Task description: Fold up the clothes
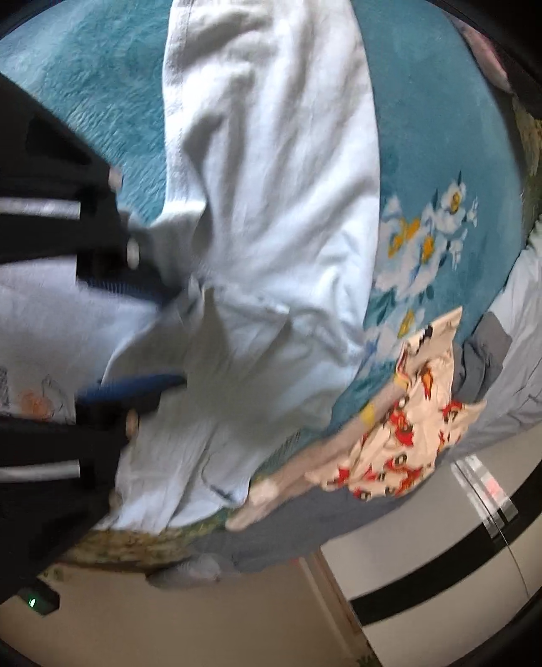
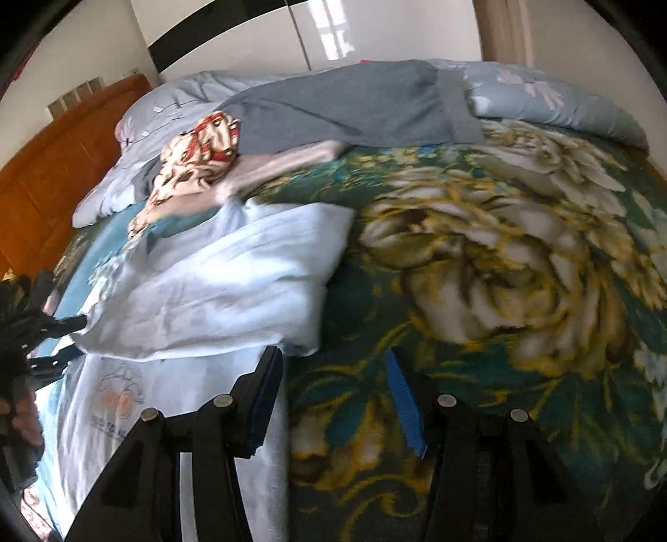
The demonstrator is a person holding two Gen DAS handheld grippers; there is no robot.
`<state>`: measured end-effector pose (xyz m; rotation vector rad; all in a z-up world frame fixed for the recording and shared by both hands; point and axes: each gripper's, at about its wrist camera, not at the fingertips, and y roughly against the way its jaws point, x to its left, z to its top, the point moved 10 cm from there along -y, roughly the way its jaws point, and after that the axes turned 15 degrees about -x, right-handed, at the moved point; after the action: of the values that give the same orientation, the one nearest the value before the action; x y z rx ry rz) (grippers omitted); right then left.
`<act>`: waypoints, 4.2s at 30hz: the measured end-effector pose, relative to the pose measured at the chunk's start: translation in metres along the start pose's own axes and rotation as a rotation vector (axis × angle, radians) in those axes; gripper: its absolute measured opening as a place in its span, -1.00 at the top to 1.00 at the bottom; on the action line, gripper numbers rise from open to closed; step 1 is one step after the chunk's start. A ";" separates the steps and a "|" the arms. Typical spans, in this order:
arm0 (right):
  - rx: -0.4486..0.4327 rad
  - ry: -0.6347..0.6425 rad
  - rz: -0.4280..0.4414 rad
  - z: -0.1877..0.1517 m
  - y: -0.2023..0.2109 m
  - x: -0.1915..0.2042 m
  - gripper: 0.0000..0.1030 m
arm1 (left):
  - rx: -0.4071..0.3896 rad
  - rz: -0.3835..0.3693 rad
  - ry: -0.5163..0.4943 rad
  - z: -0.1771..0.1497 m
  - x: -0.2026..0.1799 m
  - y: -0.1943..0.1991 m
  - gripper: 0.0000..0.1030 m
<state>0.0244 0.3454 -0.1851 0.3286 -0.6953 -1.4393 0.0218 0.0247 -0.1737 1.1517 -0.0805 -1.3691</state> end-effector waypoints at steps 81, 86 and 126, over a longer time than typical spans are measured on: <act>0.054 -0.171 0.148 0.099 -0.080 -0.013 0.95 | -0.062 -0.106 -0.239 -0.018 -0.041 0.034 -0.07; 0.068 -0.008 0.278 0.072 -0.045 0.049 0.95 | -0.079 -0.080 -0.144 0.000 -0.008 0.044 -0.16; 0.057 -0.147 0.194 -0.021 0.041 0.094 0.00 | -0.553 0.321 0.582 0.075 0.338 0.225 -0.13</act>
<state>0.0676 0.2550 -0.1542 0.1942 -0.8647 -1.2693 0.2305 -0.3314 -0.1735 0.9655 0.4846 -0.6690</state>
